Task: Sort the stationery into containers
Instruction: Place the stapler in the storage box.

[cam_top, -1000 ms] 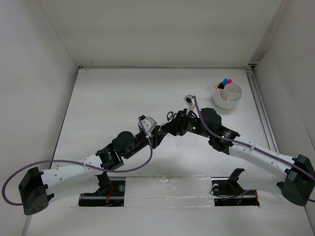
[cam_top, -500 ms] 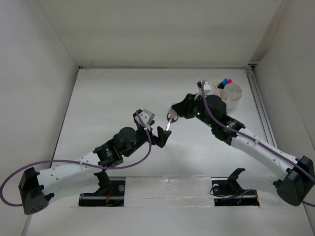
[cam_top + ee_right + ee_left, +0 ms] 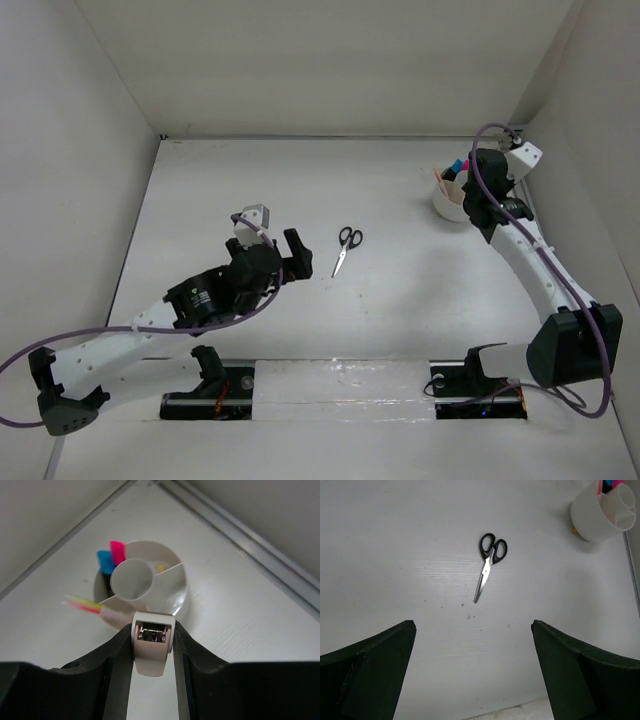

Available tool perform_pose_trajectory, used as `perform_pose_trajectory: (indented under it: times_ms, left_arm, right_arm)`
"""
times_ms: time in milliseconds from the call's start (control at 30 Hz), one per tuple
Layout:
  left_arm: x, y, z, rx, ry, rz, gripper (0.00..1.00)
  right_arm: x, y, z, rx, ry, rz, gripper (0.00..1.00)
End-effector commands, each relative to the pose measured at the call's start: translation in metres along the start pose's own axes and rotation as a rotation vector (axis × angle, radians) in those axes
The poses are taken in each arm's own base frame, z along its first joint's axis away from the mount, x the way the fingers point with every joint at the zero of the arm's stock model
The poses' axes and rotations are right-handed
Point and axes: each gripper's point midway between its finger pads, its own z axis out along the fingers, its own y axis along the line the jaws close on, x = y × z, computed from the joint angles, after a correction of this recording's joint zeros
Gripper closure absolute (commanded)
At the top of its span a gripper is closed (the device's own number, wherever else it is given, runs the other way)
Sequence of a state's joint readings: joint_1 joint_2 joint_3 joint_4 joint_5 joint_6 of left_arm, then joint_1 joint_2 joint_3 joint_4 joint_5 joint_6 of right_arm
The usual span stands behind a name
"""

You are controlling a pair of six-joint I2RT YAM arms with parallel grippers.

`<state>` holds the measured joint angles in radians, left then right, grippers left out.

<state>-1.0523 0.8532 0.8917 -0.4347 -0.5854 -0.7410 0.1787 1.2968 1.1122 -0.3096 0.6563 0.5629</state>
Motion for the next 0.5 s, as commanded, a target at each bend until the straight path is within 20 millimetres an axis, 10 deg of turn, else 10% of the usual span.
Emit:
perform_pose_trajectory:
  times_ms: [0,467]
  left_arm:
    - [-0.004,0.031,-0.015,-0.129,0.001,-0.024,0.0]
    - [0.004,0.011,-0.015,0.008,0.027,-0.009,0.0]
  right_arm:
    - [-0.035,-0.028,0.004,0.175,-0.102,0.059,1.0]
    - [-0.044,-0.051,0.074,0.269,-0.101,0.088,1.0]
